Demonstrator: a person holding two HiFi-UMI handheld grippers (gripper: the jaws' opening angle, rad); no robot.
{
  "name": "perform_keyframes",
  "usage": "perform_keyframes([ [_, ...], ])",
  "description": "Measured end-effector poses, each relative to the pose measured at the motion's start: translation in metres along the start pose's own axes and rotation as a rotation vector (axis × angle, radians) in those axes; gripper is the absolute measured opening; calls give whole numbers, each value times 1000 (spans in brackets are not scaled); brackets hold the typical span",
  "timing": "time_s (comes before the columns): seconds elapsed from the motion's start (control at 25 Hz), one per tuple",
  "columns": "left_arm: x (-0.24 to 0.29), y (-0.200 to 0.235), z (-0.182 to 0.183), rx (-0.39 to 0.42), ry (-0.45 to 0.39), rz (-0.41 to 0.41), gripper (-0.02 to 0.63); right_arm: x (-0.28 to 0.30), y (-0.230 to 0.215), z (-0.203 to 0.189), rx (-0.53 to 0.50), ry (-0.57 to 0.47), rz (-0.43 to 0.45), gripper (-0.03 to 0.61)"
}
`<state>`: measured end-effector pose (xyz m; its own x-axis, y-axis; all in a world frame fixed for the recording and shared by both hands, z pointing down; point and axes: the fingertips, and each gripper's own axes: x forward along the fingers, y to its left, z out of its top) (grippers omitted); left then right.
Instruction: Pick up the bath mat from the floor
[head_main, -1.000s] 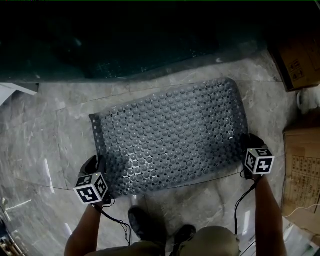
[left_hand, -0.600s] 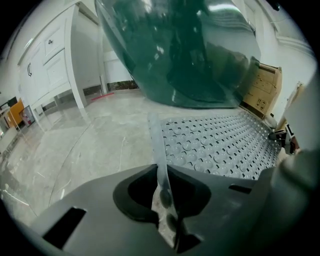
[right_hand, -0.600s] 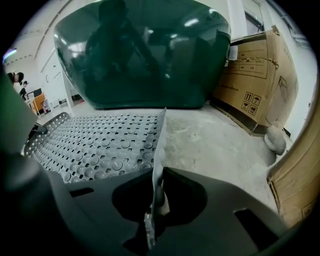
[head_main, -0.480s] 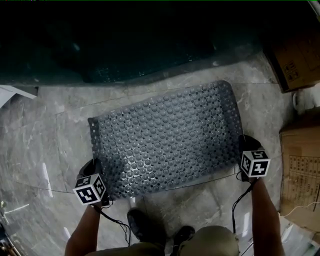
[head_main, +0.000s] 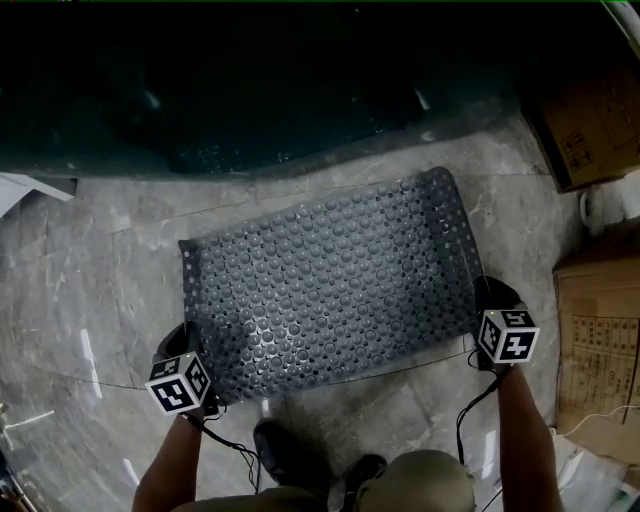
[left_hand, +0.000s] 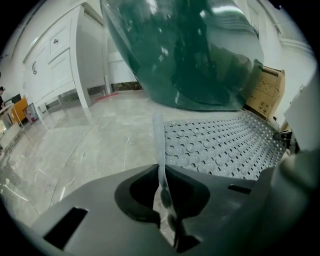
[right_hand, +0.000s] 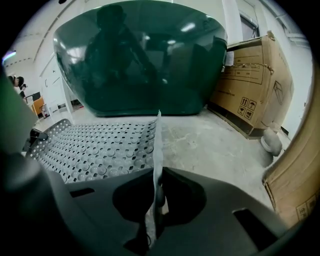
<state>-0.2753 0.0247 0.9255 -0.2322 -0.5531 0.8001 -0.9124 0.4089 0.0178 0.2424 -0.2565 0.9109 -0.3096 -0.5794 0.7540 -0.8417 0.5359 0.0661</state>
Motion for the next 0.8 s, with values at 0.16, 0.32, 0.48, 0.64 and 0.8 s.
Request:
perform_keyframes([
  [0.16,-5,-2,5,-6,-6,-5,38,-7,3,8,-6,-12,8,25],
  [0.32,-13,-4,13,-11,-18,-8,37,-18,7,19,-13,-25,14,23],
  [0.48,-21,-8,22,-22,-41,-16,37,-29,12,29,-19,-44,17,23],
  [0.64,-29,-12,30,-43,-66,-33,37,-39,19,39,-21,-63,24,23],
  [0.8,-37,-17,37,-39,-82,-47,37,-49,26,46,-21,-78,29,23],
])
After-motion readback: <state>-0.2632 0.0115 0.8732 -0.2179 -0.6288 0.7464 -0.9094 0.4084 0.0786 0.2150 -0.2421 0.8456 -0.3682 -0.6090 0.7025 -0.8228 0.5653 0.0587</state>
